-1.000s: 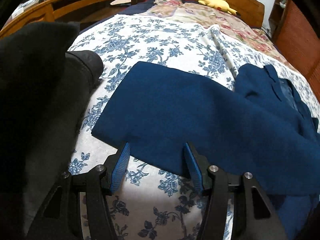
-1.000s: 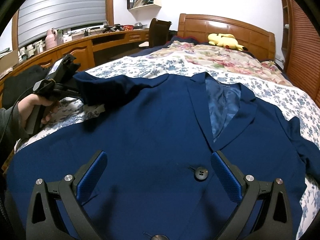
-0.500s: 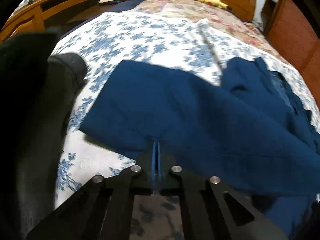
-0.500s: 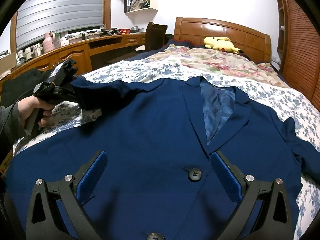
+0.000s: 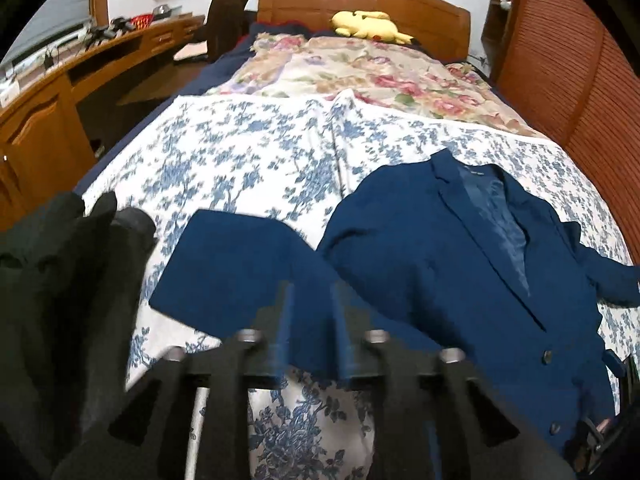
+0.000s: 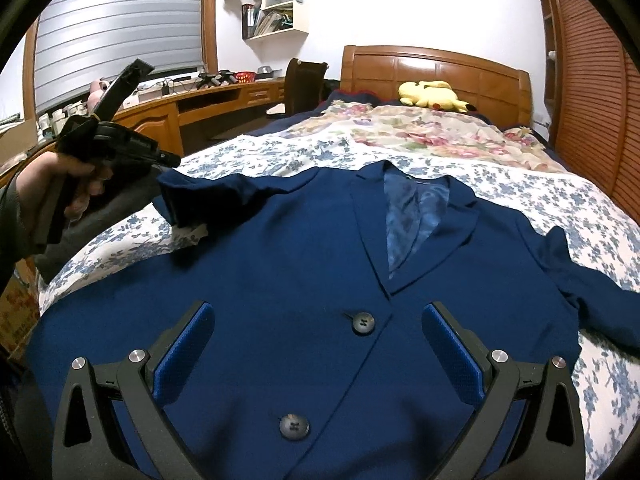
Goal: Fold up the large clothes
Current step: 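Lift the held sleeve with the left gripper and fold it across the jacket front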
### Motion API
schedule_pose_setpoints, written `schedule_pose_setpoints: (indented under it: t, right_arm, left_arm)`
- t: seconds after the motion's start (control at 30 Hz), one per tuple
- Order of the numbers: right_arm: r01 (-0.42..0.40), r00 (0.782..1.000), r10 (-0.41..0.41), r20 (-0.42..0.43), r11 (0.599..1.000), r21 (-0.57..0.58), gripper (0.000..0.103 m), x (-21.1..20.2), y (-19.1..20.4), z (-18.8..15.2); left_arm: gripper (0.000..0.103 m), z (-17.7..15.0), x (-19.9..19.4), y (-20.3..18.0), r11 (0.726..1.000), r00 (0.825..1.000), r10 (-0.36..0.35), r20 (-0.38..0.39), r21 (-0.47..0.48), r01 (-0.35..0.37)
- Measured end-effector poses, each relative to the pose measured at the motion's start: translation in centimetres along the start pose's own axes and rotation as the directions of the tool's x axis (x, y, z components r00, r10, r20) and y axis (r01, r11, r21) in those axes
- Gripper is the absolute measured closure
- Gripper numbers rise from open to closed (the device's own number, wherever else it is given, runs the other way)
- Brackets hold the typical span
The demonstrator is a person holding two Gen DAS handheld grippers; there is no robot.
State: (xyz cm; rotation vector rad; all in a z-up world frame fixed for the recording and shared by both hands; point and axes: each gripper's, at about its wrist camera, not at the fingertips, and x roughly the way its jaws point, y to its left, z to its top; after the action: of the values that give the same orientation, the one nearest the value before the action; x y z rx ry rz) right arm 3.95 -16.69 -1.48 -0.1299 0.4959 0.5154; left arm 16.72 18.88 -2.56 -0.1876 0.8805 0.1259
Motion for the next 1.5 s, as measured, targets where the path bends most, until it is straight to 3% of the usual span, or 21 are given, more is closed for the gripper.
schedule_pose_setpoints:
  t: [0.33, 0.47, 0.73, 0.8, 0.87, 0.93, 1.07, 1.23, 1.5]
  right_arm:
    - [-0.005, 1.000, 0.004, -0.011, 1.000, -0.016, 0.000, 0.8, 0.3, 0.1]
    - [-0.033, 0.998, 0.033, -0.047, 0.999, -0.002, 0.000, 1.8, 0.1, 0.2]
    - [-0.039, 0.997, 0.040, -0.068, 0.999, 0.022, 0.000, 3.0, -0.1, 0.8]
    - [-0.043, 0.997, 0.044, -0.070, 0.999, 0.018, 0.000, 3.0, 0.0, 0.7]
    - [-0.047, 0.996, 0.048, -0.071, 0.999, 0.021, 0.000, 2.8, -0.1, 0.6]
    - [-0.047, 0.996, 0.049, -0.070, 0.999, 0.028, 0.000, 2.6, -0.3, 0.5]
    - [-0.031, 0.998, 0.033, -0.061, 0.999, 0.023, 0.000, 1.8, -0.1, 0.6]
    - [-0.002, 1.000, 0.003, -0.030, 1.000, 0.027, 0.000, -0.3, -0.4, 0.3]
    - [0.059, 0.998, -0.058, -0.014, 0.997, 0.052, 0.000, -4.1, -2.4, -0.6]
  left_arm:
    - [0.048, -3.6, 5.6, 6.3, 0.986, 0.992, 0.043, -0.120, -0.154, -0.061]
    - [0.045, -4.3, 7.6, 7.9, 0.977, 0.987, 0.009, -0.158, -0.210, -0.043]
    - [0.046, -3.8, 8.8, 8.7, 0.963, 0.994, -0.016, -0.111, -0.268, -0.014]
    - [0.057, -3.5, 9.0, 8.6, 0.967, 0.994, -0.001, -0.106, -0.253, -0.026]
    - [0.080, -3.2, 9.2, 8.6, 0.970, 0.994, 0.011, -0.106, -0.242, -0.037]
    - [0.096, -3.0, 9.0, 8.6, 0.969, 0.994, 0.010, -0.106, -0.243, -0.036]
    - [0.098, -2.3, 6.8, 7.0, 0.977, 0.998, 0.034, -0.049, -0.209, -0.044]
    - [0.098, -0.7, 1.4, 2.0, 0.995, 0.998, 0.013, 0.056, -0.095, -0.008]
    - [0.098, 1.1, -7.6, -8.6, 0.990, 0.977, -0.116, 0.180, 0.095, 0.101]
